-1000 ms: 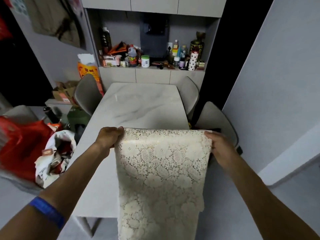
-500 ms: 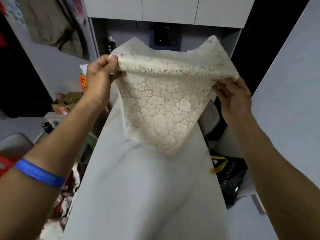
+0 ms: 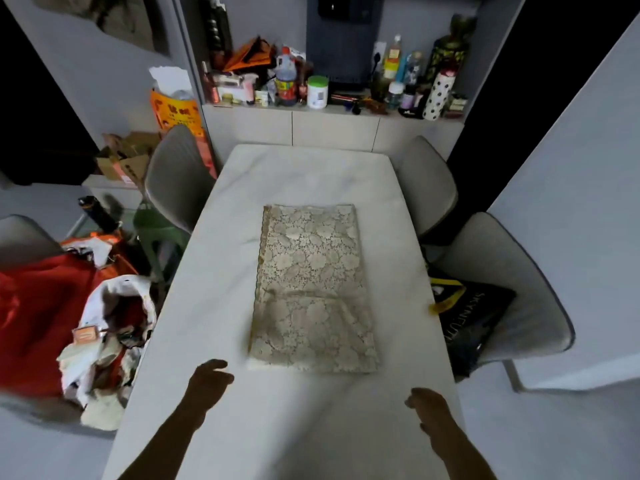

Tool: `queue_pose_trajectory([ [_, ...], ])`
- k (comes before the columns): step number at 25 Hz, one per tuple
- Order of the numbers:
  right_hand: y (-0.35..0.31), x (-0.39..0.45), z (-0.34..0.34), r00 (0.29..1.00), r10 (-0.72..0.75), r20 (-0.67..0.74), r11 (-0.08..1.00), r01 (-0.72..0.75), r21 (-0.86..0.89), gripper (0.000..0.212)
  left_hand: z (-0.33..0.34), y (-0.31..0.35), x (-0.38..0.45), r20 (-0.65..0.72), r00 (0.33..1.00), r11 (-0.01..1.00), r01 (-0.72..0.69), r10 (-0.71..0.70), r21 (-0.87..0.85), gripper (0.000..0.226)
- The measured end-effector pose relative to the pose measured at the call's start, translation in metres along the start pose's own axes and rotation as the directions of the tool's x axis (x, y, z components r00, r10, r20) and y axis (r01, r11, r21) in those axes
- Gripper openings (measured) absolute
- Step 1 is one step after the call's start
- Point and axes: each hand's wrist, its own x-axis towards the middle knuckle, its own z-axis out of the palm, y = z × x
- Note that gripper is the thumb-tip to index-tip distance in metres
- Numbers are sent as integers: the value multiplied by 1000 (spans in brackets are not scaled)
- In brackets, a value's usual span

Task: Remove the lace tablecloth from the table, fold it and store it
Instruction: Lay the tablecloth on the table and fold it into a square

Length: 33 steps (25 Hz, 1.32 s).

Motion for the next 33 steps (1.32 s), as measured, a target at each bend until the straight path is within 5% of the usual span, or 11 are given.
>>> queue_pose_trajectory([
  [5,50,8,4,985,161,57,981,-166,100,26,49,-3,-4,49,998,989,24,-32,145,20],
  [11,19,6,-37,979,-160,128,970,132,204,15,132,56,-33,45,991,992,-127,126,8,20],
  [19,3,16,-186,824,-509,248,848,431,308,18,296,102,-113,-155,959,943,-267,238,-200,28],
  [25,-21,16,-304,730,-606,316,793,523,313,16,391,139,-150,-268,933,918,-309,242,-248,32],
  [33,-134,90,-335,618,-638,460,765,581,279,13,452,182,-70,-424,880,873,-368,216,-319,36],
])
